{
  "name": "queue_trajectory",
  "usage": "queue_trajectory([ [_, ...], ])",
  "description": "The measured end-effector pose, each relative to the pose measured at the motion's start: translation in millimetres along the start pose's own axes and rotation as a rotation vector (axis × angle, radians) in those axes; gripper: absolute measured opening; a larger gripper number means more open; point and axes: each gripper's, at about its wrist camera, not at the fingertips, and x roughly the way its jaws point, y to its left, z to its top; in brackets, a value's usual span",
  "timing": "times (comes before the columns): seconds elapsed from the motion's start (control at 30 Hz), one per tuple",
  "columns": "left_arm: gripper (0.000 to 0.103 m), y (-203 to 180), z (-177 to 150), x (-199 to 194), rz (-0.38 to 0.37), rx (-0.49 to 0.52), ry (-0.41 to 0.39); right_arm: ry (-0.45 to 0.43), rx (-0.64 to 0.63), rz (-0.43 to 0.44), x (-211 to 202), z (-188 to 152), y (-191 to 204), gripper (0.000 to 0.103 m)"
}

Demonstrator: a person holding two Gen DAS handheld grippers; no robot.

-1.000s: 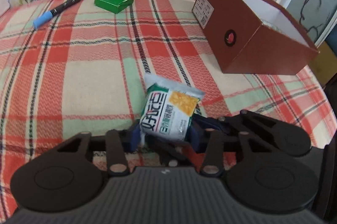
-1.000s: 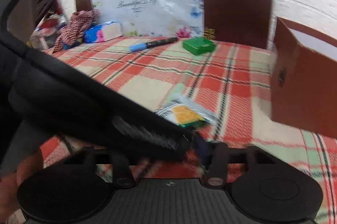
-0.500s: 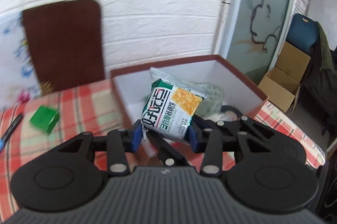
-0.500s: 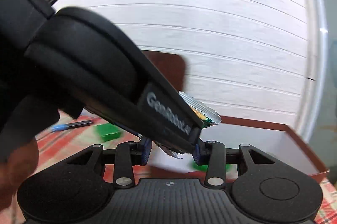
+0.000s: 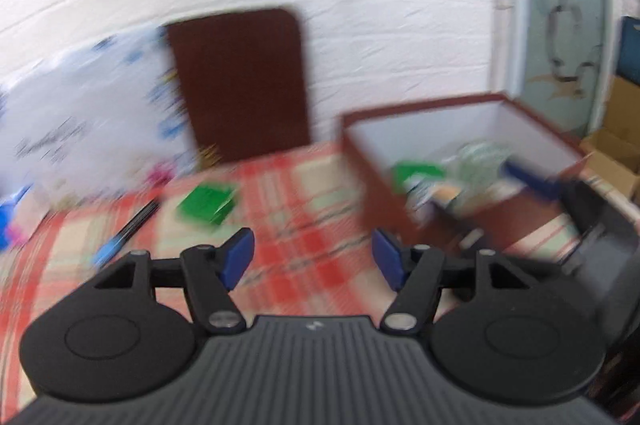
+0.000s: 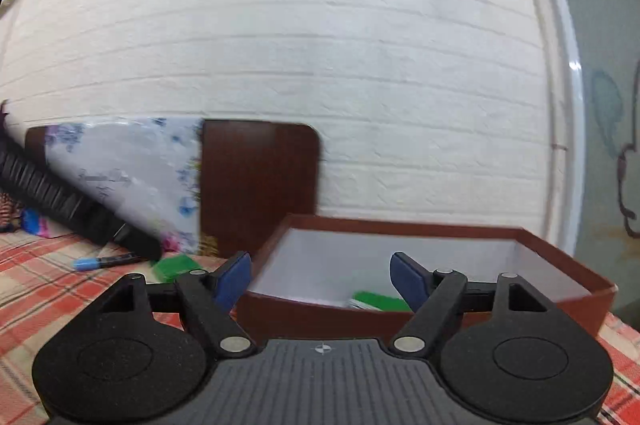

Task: Organize objects
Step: 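Carry the snack bag into the brown box and open the left tool, then grasp the blue-capped black marker on the bed with the right tool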

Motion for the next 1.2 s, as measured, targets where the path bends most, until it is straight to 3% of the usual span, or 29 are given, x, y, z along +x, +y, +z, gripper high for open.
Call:
queue_trajectory([
  [0.1, 0.067, 52, -42, -1, 0.128, -0.179, 0.131, 0.026, -0.009, 0.122, 0, 2, 20, 0.075],
  [0.2, 0.067, 93, -81, -10, 0.227, -0.305, 0.191, 0.072, -0.028, 0.253, -8, 5, 53, 0.075],
  [0.3, 0.067, 119, -111, -16, 0.304, -0.339, 0.230, 0.176, 0.007, 0.350, 2, 0, 74, 0.075],
  [0.47, 0.069, 156, -134, -25, 0.376, -0.332, 0.225, 0.365, 0.038, 0.416, 36, -11, 111, 0.075],
  [0.63, 0.071, 196, -134, -14, 0.446, -0.320, 0.183, 0.453, 0.043, 0.453, 57, -14, 148, 0.075],
  [0.7, 0.080, 210, -140, -7, 0.445, -0.344, 0.162, 0.444, 0.038, 0.465, 74, -11, 167, 0.075],
  [0.8, 0.087, 220, -151, -9, 0.414, -0.399, 0.094, 0.405, 0.023, 0.440, 114, -4, 200, 0.075],
  [1.07, 0.087, 225, -154, -12, 0.343, -0.438, 0.039, 0.439, 0.094, 0.177, 258, 6, 254, 0.077],
  [1.17, 0.087, 227, -154, -13, 0.330, -0.458, 0.026, 0.577, 0.046, 0.124, 299, -8, 266, 0.078],
  [1.2, 0.087, 228, -154, -13, 0.326, -0.463, 0.021, 0.569, 0.040, 0.119, 299, -12, 267, 0.077],
])
